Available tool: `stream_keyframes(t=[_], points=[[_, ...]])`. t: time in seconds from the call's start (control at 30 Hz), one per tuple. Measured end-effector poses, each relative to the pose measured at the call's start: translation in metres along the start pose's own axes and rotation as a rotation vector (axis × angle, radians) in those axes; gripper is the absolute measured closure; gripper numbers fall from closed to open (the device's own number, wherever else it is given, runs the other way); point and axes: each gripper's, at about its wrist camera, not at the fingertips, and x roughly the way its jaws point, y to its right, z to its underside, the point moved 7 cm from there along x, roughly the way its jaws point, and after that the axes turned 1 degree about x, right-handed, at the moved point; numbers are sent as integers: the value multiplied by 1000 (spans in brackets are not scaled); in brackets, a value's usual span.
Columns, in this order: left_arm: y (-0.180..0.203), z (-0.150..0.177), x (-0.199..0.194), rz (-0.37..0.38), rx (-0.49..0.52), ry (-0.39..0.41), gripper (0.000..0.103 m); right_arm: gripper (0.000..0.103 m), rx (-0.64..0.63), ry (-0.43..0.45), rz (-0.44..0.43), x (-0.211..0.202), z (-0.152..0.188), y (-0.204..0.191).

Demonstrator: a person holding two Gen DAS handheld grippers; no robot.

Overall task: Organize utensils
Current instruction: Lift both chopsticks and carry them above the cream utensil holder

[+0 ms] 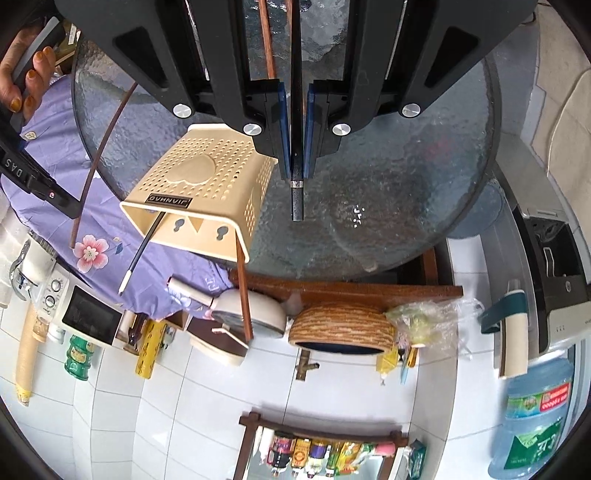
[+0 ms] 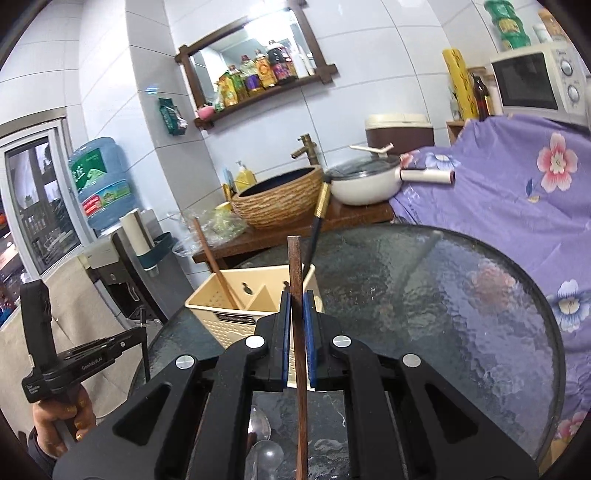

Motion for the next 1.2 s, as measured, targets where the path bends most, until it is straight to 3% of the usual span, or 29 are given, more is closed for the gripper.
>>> stream_keyframes(t=[0.43, 1.03, 1.2], points=[[2, -14, -32, -20, 31, 91, 96, 96, -62, 11, -37, -27, -6, -23], [22, -45, -54, 32, 57, 154, 96, 96, -92, -18, -82, -30, -33, -46], [35, -68, -71, 80, 70, 182, 96, 96, -88, -11, -113, -38, -53, -54]])
